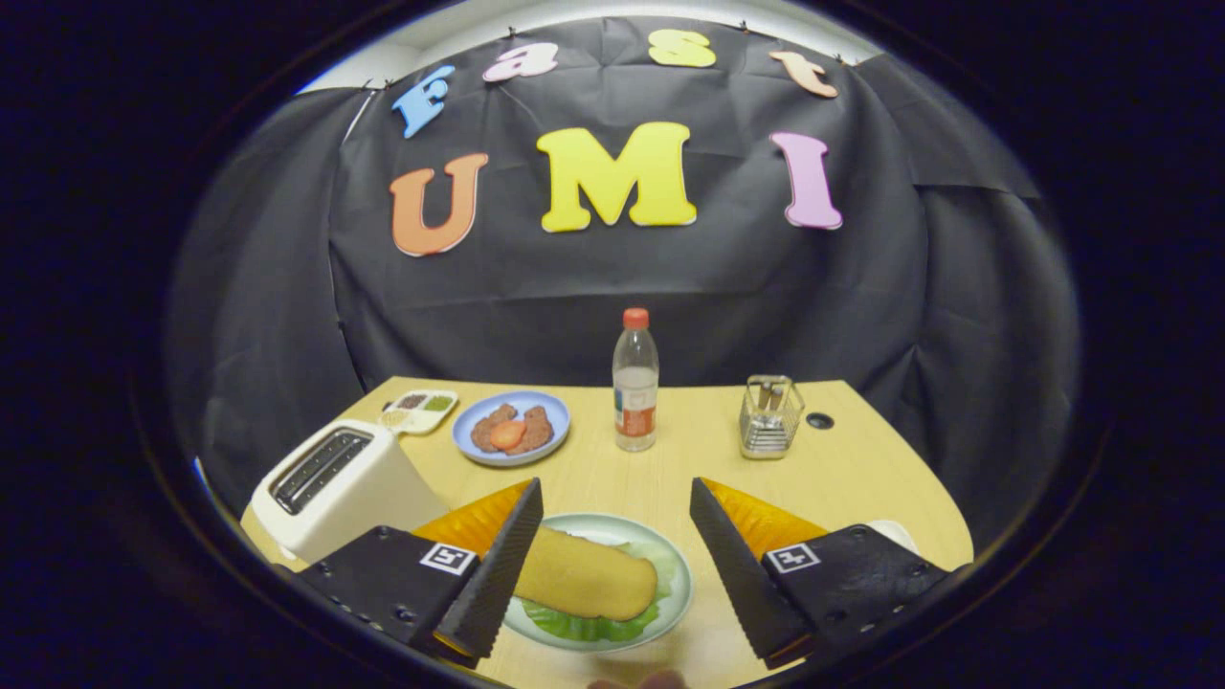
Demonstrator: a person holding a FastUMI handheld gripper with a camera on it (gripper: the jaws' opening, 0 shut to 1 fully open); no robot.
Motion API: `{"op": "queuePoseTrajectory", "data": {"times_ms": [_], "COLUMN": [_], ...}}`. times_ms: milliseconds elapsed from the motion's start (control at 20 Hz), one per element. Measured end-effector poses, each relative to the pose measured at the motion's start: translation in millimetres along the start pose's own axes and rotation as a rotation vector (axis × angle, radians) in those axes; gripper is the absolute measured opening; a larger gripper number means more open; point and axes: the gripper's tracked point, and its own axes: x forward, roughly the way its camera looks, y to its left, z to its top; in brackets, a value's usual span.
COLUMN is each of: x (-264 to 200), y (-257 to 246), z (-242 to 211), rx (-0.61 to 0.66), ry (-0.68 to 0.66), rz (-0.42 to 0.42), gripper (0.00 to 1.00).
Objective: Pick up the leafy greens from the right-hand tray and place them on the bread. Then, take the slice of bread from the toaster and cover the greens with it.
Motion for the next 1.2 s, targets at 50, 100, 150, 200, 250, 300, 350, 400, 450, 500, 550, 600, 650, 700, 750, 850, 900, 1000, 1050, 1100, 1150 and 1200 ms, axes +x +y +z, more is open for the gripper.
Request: {"op": "queuePoseTrajectory", "data": {"times_ms": [50,100,150,200,250,300,350,400,450,500,550,600,650,700,750,850,900,1000,1050,1100,1150,1200], "x": [-11,-22,-34,-46,-58,-72,-84,-96,-106,-117,-126,-132,-138,-143,-147,-156,-161,-167,-169,-171,-173,-174], "y": [-2,-4,-7,-10,-14,-17,-17,-19,-21,-23,-27,-31,-32,-30,-32,-34,-34,-33,-34,-34,-35,-35], "z": [15,32,49,65,81,94,107,118,129,139,149,156,162,166,170,181,186,193,195,196,196,195], "rx": [-0.002,-0.005,-0.011,-0.015,-0.02,-0.021,-0.023,-0.026,-0.024,-0.027,-0.029,-0.03,-0.017,-0.006,-0.004,-0.013,-0.017,-0.021,-0.018,-0.018,-0.017,-0.017], "ry": [-0.029,-0.061,-0.091,-0.119,-0.149,-0.178,-0.202,-0.221,-0.241,-0.259,-0.28,-0.292,-0.306,-0.311,-0.319,-0.342,-0.354,-0.371,-0.374,-0.374,-0.371,-0.367], "rz": [0.0,0.001,-0.001,-0.002,-0.007,-0.007,-0.007,-0.008,-0.007,-0.012,-0.023,-0.042,-0.039,-0.035,-0.044,-0.056,-0.062,-0.078,-0.086,-0.092,-0.094,-0.098], "gripper": [0.96,0.96,0.96,0.95,0.95,0.95,0.95,0.95,0.95,0.95,0.95,0.95,0.95,0.95,0.96,0.96,0.96,0.96,0.96,0.96,0.96,0.96]}}
